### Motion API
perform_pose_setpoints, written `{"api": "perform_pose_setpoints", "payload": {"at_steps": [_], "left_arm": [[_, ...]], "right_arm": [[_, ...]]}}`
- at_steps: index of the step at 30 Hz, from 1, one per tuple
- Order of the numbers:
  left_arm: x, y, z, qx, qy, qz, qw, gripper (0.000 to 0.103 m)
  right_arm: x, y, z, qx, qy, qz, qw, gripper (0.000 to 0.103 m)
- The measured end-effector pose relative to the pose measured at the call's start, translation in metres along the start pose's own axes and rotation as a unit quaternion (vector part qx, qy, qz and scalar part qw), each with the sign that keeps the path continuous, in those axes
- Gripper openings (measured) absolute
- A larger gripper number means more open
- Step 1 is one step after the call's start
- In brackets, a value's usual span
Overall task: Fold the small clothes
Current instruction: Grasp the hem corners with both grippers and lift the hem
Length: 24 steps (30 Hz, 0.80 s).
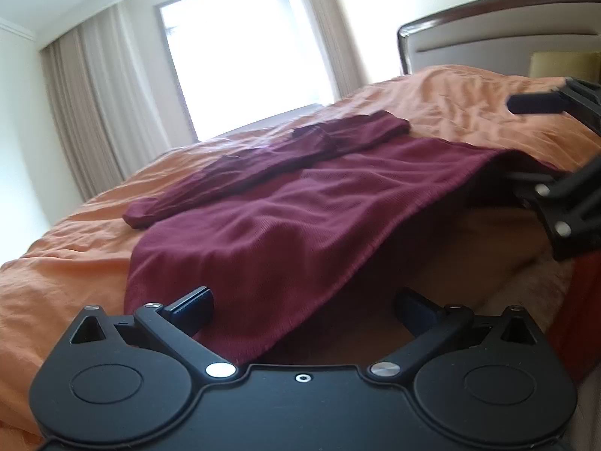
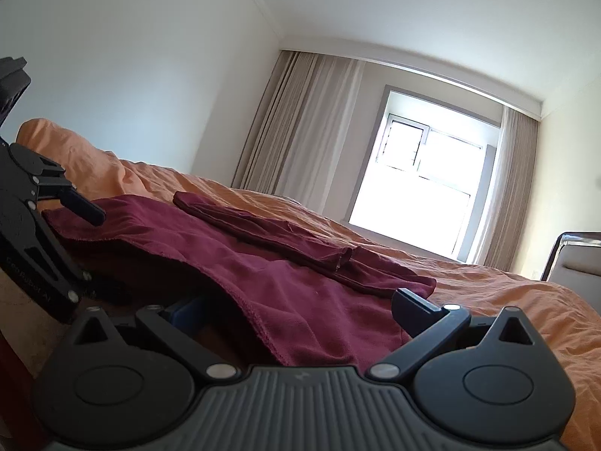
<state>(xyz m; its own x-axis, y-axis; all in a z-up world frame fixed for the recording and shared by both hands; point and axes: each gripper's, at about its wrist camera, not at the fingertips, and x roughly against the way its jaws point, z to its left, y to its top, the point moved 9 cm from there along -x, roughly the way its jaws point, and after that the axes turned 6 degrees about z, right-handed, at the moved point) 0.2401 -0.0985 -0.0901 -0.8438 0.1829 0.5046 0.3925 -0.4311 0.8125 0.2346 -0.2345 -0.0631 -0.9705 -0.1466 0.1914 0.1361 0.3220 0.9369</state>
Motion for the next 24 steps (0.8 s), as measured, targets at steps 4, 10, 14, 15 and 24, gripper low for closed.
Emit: {"api": "perform_pose_setpoints", "payload": {"at_steps": [4, 10, 14, 15, 24], "left_arm": [[0.004, 0.01, 0.012, 0.015, 0.013, -0.014, 0.9997, 0.094], [0.011, 0.023, 0.043, 0.073, 0.039, -0.024, 0.9963, 0.073], [0.011, 0.037, 0.048, 0.109, 0.019, -0.029, 0.9934, 0.047], [0.011, 0.04, 0.047, 0.108, 0.019, -0.029, 0.9936, 0.042], [0.006, 0.036, 0.05, 0.109, -0.01, -0.013, 0.9939, 0.036]], "right_arm": [[0.001, -0.005, 0.006, 0.02, 0.013, 0.008, 1.0, 0.103], [-0.001, -0.016, 0.028, 0.005, 0.043, 0.021, 0.999, 0.103], [-0.008, -0.022, 0.048, 0.023, 0.046, 0.022, 0.998, 0.103], [-0.01, -0.022, 0.05, 0.028, 0.039, 0.02, 0.999, 0.103], [-0.012, -0.003, 0.039, 0.01, 0.034, 0.004, 0.999, 0.05]]}}
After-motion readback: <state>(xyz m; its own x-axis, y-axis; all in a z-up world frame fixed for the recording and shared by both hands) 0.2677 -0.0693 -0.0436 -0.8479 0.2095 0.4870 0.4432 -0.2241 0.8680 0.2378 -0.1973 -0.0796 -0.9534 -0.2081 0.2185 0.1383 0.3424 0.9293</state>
